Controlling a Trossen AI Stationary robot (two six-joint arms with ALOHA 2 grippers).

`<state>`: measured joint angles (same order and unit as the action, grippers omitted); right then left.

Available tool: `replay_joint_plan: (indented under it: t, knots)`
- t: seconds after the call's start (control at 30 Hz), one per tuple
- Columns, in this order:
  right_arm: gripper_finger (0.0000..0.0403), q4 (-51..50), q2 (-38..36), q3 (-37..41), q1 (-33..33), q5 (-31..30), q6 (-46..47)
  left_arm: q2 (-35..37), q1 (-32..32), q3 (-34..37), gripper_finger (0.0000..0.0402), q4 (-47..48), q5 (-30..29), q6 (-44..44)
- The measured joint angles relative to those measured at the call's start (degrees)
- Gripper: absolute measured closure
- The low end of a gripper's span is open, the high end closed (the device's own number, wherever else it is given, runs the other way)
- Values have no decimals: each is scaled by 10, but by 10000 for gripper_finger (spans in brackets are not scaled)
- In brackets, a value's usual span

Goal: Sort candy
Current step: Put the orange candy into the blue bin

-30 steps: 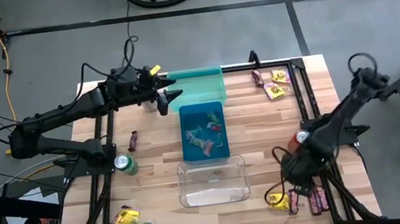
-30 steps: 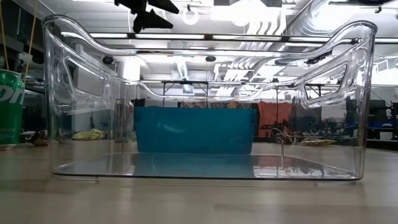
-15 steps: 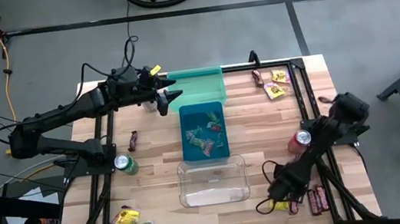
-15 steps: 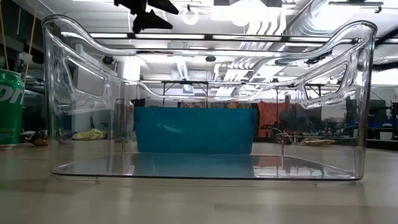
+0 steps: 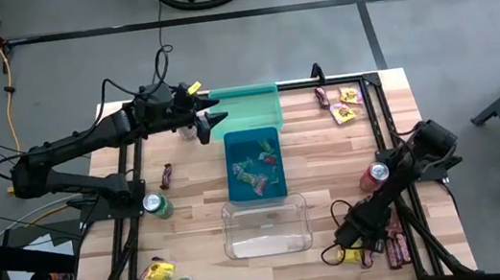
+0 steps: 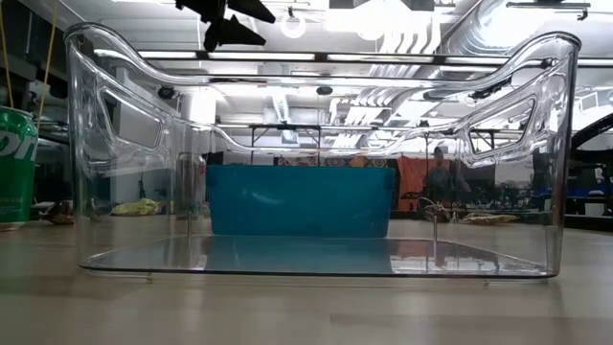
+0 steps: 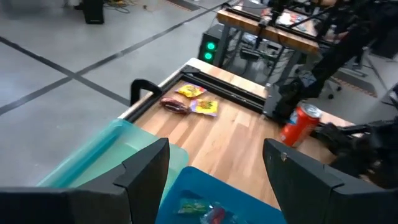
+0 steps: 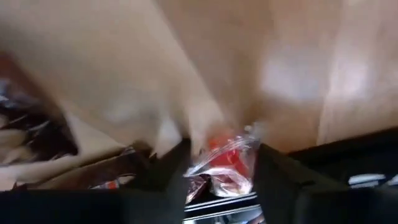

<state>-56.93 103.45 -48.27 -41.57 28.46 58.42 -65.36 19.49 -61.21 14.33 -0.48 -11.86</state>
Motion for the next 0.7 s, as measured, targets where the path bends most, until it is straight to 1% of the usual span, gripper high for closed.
replay_joint_plan:
  t: [0.07, 0.1, 0.13, 0.27, 0.37, 0.47, 0.53, 0.6, 0.7]
  knots:
    - [341, 3, -9, -4, 2, -7, -18, 0, 0, 0, 155, 4, -11, 0]
    - [369, 1, -17, -6, 3, -15, -24, 0, 0, 0, 155, 7, -14, 0]
    - [384, -4, -26, -6, 6, -26, -30, 0, 0, 0, 155, 9, -16, 0]
    - [385, -45, -89, -33, 27, -74, -33, 0, 0, 0, 155, 11, -16, 3]
    - [398, -100, -153, -58, 58, -133, -34, 3, 5, 0, 155, 9, -16, 16]
    - [397, -108, -229, -94, 107, -207, -48, 5, 12, 0, 155, 7, -17, 19]
    - [400, -97, -275, -116, 146, -267, -76, 5, 18, 0, 155, 8, -17, 19]
    - [399, -50, -313, -140, 192, -321, -119, 8, 23, 0, 155, 7, -17, 19]
    - [401, 34, -349, -161, 265, -371, -212, 7, 23, 0, 155, 8, -17, 15]
